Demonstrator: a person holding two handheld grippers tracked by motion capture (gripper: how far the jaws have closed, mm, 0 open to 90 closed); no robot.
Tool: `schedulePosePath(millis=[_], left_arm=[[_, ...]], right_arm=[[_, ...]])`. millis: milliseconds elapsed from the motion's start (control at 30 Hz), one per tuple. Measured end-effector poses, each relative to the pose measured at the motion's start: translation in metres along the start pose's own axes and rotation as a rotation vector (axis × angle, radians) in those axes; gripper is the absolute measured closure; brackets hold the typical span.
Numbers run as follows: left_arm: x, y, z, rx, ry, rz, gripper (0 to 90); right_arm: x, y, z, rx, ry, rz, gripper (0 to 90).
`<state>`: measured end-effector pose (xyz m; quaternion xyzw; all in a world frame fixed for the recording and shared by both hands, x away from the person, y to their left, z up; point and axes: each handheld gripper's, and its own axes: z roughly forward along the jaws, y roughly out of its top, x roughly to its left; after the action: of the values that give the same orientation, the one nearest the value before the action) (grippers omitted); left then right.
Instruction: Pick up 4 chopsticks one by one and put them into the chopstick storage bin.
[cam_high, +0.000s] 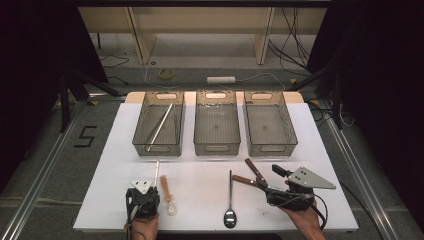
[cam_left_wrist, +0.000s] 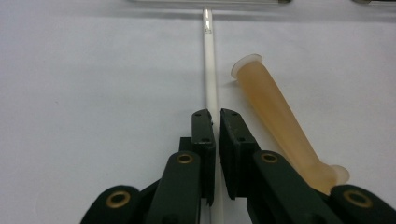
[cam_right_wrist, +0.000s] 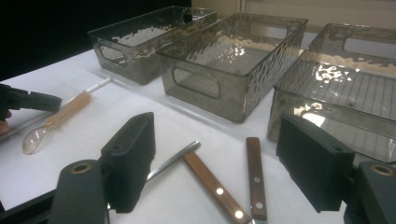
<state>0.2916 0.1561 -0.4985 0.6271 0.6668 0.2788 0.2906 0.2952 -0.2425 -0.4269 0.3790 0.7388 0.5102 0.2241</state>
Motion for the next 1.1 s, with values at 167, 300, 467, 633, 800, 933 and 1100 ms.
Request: schedulePosePath(millis=[167,300,467,633,800,933,1100], left_arm=[[0.006,0.003,0.001,-0.006,-0.020,-0.009,84.4],[0.011,0.007,-0.003,-0.014,-0.044,-0.009,84.5],[0.014,0.009,-0.009,-0.032,-0.077,-0.021,84.5],[0.014,0.016,-0.017,-0.057,-0.109,-0.020,84.5],[0.011,0.028,-0.028,-0.099,-0.144,-0.009,84.5],[0.010,0.038,-0.037,-0.124,-0.169,0.006,84.5],[0.005,0.048,-0.043,-0.140,-0.206,0.011,84.5]], right_arm=[[0.000,0.000,0.000,0.000,0.001,0.001,29.4],[0.000,0.000,0.000,0.002,0.004,0.001,29.4],[0.000,0.000,0.000,0.002,0.004,0.001,29.4],[0.000,0.000,0.000,0.002,0.005,0.002,29.4],[-0.001,0.000,0.000,0.000,0.002,0.003,29.4],[0.000,0.000,0.000,-0.002,0.003,0.002,29.4],[0.000,0.000,0.000,0.000,0.002,0.002,29.4]])
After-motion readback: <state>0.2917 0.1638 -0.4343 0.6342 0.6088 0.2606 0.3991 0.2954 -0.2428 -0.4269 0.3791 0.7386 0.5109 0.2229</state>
